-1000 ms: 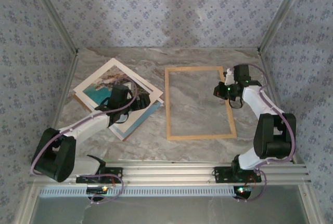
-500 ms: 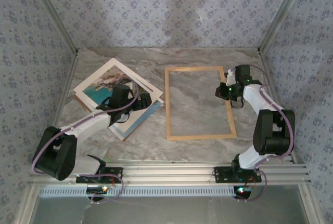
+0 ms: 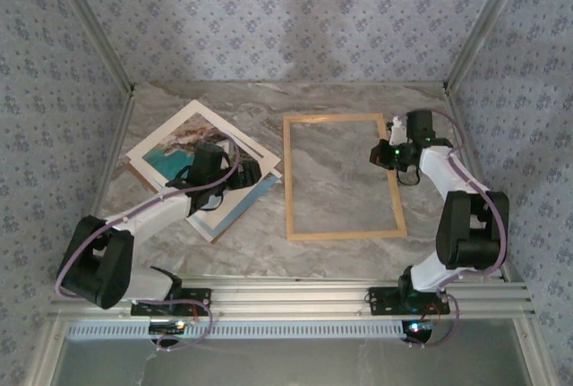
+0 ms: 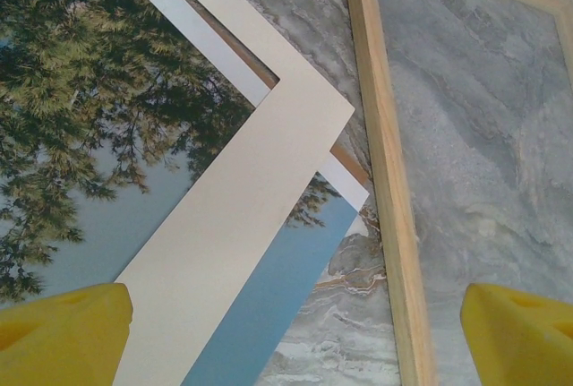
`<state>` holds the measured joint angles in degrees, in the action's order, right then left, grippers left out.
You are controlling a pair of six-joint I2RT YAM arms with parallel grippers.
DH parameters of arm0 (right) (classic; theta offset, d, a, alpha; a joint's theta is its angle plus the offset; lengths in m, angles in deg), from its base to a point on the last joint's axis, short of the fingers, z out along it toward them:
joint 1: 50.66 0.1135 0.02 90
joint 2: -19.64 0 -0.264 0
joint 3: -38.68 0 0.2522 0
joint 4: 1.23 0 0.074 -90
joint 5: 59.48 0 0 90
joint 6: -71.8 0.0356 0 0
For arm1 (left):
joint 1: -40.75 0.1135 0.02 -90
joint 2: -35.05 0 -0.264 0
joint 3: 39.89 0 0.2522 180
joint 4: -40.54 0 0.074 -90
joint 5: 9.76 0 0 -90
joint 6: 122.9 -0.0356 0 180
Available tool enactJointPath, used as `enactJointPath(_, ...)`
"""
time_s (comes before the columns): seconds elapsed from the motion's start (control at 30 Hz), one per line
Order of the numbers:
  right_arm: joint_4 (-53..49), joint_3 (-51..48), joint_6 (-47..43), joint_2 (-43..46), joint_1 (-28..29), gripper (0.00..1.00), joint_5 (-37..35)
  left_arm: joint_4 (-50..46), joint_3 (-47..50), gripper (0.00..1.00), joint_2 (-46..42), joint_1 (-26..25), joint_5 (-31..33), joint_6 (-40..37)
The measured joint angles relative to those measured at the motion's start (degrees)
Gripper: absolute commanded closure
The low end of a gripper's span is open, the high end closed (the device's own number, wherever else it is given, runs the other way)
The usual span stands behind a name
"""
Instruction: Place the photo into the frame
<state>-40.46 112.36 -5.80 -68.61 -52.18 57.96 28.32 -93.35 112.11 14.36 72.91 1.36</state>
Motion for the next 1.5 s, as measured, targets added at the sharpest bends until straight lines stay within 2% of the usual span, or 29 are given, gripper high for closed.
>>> enactJointPath(0.37,0.4,-0.1,3.2,9.9,2.9,1.0,3.5,0.0,0.0,0.05,0.4,0.0,0.0,-0.2)
enactJointPath(0.8,1.6,3.3,6.1,7.3,9.2,1.0,3.8,-0.2,0.0,0.06,0.5,0.0,0.7,-0.4)
enactJointPath(1.5,-1.7,4.2,0.0,-3.2,2.9,1.0,0.5,-0.4,0.0,0.04,-0.9,0.0,-0.4,-1.3)
